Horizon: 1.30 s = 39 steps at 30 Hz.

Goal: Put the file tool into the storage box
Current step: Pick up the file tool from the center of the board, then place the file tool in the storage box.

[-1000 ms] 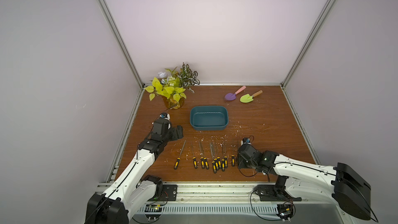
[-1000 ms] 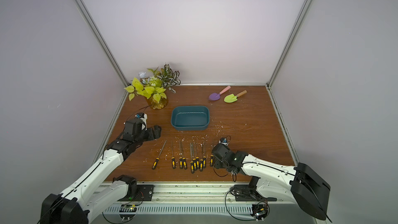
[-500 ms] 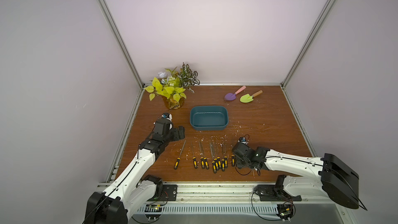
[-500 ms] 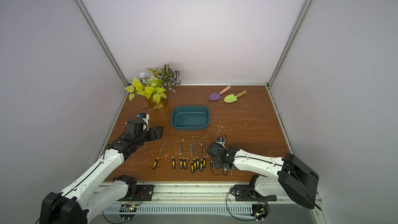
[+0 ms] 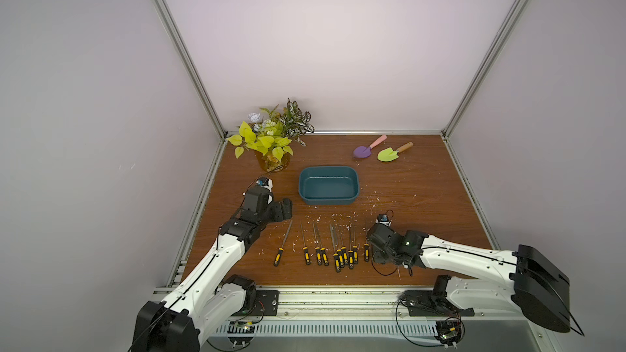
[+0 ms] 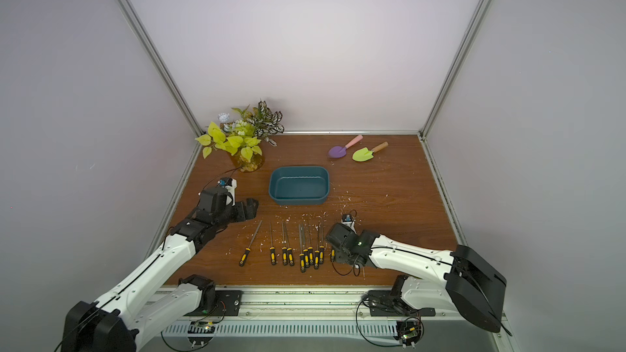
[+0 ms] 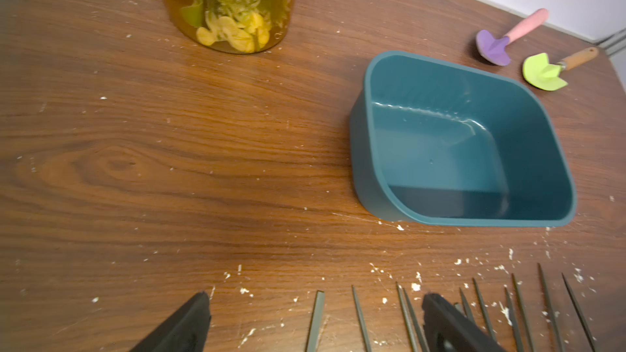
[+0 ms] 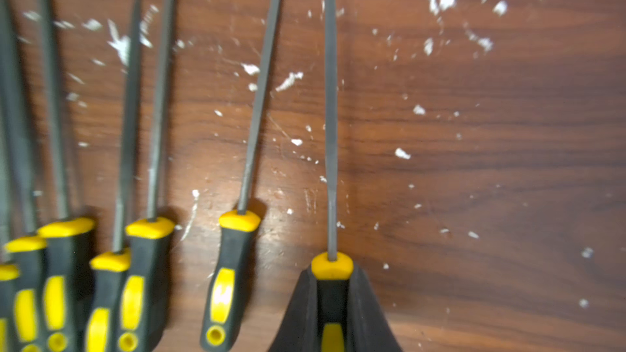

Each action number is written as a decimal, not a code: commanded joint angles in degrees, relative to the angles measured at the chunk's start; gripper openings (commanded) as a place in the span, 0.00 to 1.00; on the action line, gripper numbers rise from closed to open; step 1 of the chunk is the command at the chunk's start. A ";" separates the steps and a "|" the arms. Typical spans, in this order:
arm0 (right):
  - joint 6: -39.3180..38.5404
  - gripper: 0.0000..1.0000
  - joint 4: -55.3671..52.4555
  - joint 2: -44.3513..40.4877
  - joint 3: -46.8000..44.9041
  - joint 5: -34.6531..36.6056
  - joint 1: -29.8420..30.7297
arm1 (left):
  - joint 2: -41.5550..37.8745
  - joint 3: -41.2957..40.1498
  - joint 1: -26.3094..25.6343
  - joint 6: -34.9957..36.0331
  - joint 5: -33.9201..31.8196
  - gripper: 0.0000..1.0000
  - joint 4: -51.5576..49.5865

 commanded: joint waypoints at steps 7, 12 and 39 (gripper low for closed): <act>-13.66 0.00 1.07 -8.04 7.11 0.71 -9.22 | -0.79 0.26 -2.60 0.66 13.44 0.99 8.08; -26.80 0.00 2.30 -1.33 16.53 -2.96 -14.60 | 1.02 3.40 -2.60 1.81 12.96 0.99 9.98; -80.00 0.00 15.83 36.27 46.35 -3.59 -16.98 | 7.40 3.84 -0.68 0.97 12.69 0.99 9.68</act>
